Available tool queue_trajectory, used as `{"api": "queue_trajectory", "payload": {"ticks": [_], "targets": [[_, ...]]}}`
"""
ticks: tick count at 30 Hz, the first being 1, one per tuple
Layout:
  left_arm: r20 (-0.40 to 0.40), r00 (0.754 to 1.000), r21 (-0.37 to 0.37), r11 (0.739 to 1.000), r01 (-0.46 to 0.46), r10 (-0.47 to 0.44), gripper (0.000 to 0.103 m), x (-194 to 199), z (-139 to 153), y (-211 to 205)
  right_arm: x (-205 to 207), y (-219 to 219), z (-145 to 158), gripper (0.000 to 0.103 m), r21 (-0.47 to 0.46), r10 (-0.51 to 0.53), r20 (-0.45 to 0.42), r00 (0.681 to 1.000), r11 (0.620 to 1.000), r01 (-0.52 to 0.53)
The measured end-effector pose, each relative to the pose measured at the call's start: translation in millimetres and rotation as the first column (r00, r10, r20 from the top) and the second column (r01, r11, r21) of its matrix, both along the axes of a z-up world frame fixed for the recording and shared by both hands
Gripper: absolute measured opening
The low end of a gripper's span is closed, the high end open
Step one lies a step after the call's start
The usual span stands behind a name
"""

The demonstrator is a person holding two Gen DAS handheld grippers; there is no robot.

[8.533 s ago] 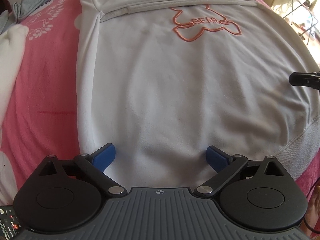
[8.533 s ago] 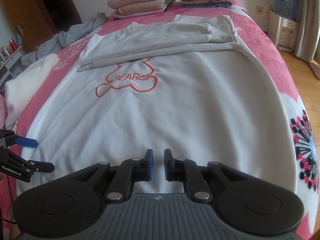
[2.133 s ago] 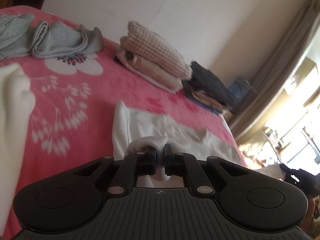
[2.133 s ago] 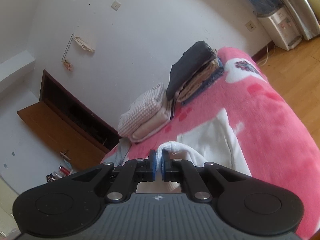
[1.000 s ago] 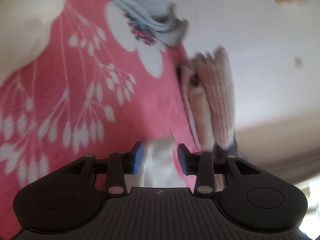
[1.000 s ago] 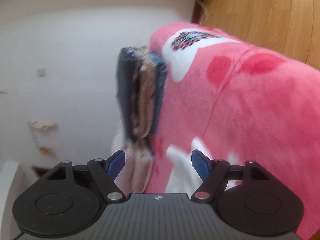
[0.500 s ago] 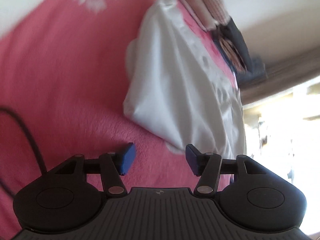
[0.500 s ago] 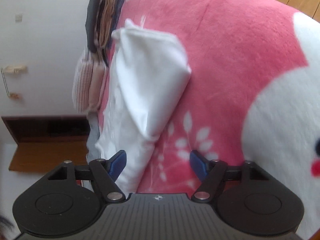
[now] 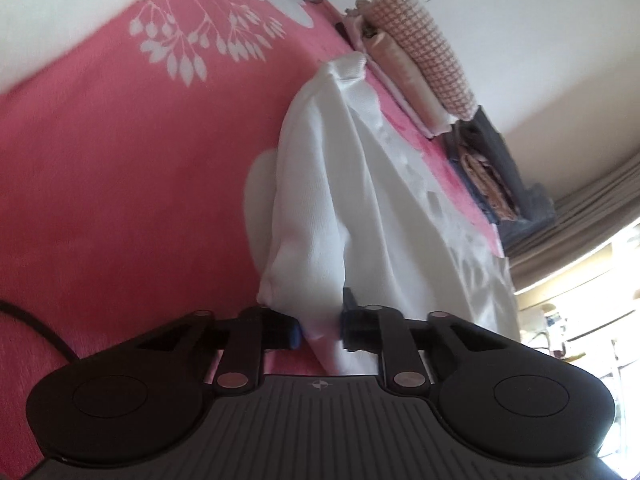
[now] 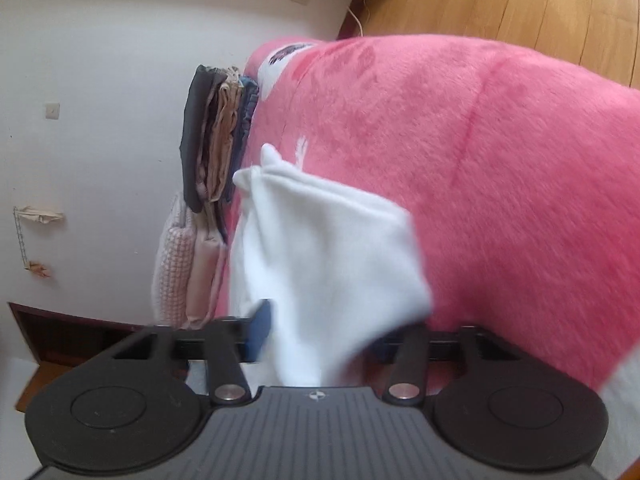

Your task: Fold clothes

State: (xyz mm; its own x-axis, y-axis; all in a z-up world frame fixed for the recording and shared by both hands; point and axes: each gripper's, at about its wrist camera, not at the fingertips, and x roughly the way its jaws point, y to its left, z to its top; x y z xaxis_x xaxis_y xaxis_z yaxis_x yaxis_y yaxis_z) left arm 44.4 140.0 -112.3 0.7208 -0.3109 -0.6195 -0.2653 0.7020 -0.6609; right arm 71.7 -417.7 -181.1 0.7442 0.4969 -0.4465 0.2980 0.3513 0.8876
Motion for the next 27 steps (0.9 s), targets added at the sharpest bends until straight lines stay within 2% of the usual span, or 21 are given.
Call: {"api": "queue_trajectory", "payload": {"ticks": [1, 3, 5, 8, 11, 15, 19, 22, 24, 27], "targets": [[0.004, 1.000, 0.018, 1.000, -0.007, 0.007, 0.010, 1, 5, -2, 1, 0, 0, 0.011, -0.010, -0.007, 0.006, 1.000, 1.000, 0.007], [0.021, 1.000, 0.036, 0.999, -0.021, 0.021, 0.009, -5, 18, -2, 3, 1, 1, 0.008, -0.029, -0.021, 0.019, 1.000, 0.999, 0.022], [0.012, 0.999, 0.024, 0.999, -0.043, 0.043, 0.008, -16, 28, 0, 4, 2, 2, 0.007, -0.048, -0.035, 0.032, 0.999, 0.998, 0.037], [0.024, 0.999, 0.018, 0.999, -0.049, 0.048, 0.008, -38, 45, 2, -16, 4, 23, 0.007, -0.081, -0.032, 0.072, 0.997, 0.996, 0.038], [0.036, 0.999, 0.059, 0.998, 0.014, -0.016, 0.008, -66, 62, 2, -41, 3, 38, 0.007, -0.086, -0.019, 0.086, 0.996, 0.996, 0.027], [-0.033, 0.988, 0.101, 0.983, 0.154, -0.151, 0.008, -107, 71, 15, -105, -9, 54, 0.007, -0.088, 0.032, 0.031, 0.999, 0.996, -0.029], [-0.167, 0.958, 0.065, 0.967, 0.245, -0.232, 0.008, -165, 68, 33, -181, -16, 60, 0.007, -0.077, 0.099, -0.109, 0.989, 0.991, -0.108], [-0.246, 0.948, 0.006, 0.978, 0.209, -0.201, 0.008, -183, 53, 50, -234, -17, 56, 0.007, -0.068, 0.110, -0.212, 0.971, 0.990, -0.127], [-0.258, 0.942, -0.049, 0.977, 0.209, -0.214, 0.009, -182, 39, 56, -256, -16, 48, 0.007, -0.047, 0.128, -0.229, 0.965, 0.989, -0.143], [-0.317, 0.893, -0.036, 0.945, 0.326, -0.321, 0.019, -170, 13, 51, -261, -11, 37, 0.008, -0.078, 0.145, -0.213, 0.966, 0.983, -0.164]]}}
